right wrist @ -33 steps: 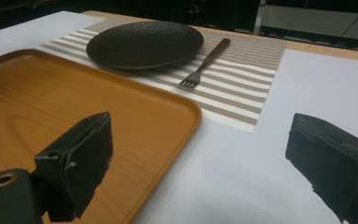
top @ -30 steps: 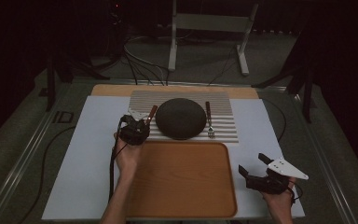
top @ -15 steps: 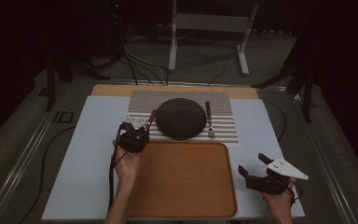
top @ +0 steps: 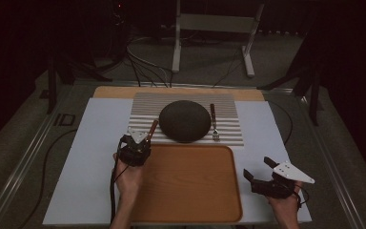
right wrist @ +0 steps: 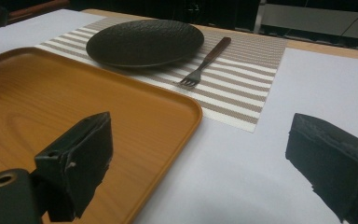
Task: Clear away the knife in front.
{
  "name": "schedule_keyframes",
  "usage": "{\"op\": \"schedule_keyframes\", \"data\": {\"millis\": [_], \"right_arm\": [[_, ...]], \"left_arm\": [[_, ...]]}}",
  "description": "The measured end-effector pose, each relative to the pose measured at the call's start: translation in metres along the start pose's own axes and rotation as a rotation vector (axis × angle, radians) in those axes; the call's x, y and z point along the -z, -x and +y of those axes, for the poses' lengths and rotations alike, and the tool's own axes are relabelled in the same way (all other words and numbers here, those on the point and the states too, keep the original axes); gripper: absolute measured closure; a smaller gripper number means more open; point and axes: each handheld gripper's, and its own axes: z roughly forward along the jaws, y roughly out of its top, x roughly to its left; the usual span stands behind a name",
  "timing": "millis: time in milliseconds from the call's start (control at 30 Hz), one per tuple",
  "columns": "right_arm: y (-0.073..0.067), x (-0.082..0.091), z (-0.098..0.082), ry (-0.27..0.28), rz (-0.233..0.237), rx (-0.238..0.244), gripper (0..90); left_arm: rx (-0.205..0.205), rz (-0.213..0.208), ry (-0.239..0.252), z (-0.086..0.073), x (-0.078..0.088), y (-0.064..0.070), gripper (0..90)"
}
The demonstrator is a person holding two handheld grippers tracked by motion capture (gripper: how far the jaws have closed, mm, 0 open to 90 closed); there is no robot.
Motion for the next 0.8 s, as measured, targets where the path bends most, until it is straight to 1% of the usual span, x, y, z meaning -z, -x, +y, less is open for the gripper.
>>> {"op": "schedule_keyframes", "data": {"millis": [200, 233, 267, 400, 433, 500, 800], "right_arm": [[0.0, 0.0, 0.0, -0.001, 0.0, -0.001, 7.3], [0.0, 0.0, 0.0, -0.001, 0.0, -0.001, 7.3], [0.0, 0.0, 0.0, -0.001, 0.0, -0.002, 7.3], [0.0, 0.0, 0.0, -0.002, -0.001, -0.002, 7.3], [0.0, 0.0, 0.0, -0.002, -0.001, -0.002, 7.3], [0.0, 0.0, 0.0, -0.005, 0.0, -0.001, 7.3], [-0.001, -0.001, 0.0, -0.009, -0.001, 0.0, 7.3]], "left_arm": [[0.008, 0.008, -0.004, -0.012, 0.004, 0.002, 78.1], [0.008, 0.008, -0.004, -0.012, 0.004, 0.002, 78.1], [0.015, 0.011, -0.006, -0.017, 0.006, 0.003, 78.1], [0.027, 0.011, -0.011, -0.026, 0.008, 0.003, 78.1], [0.027, 0.011, -0.011, -0.026, 0.008, 0.003, 78.1], [0.034, 0.019, -0.016, -0.032, 0.01, 0.003, 78.1], [0.058, 0.041, -0.018, -0.046, 0.018, 0.0, 78.1]]}}
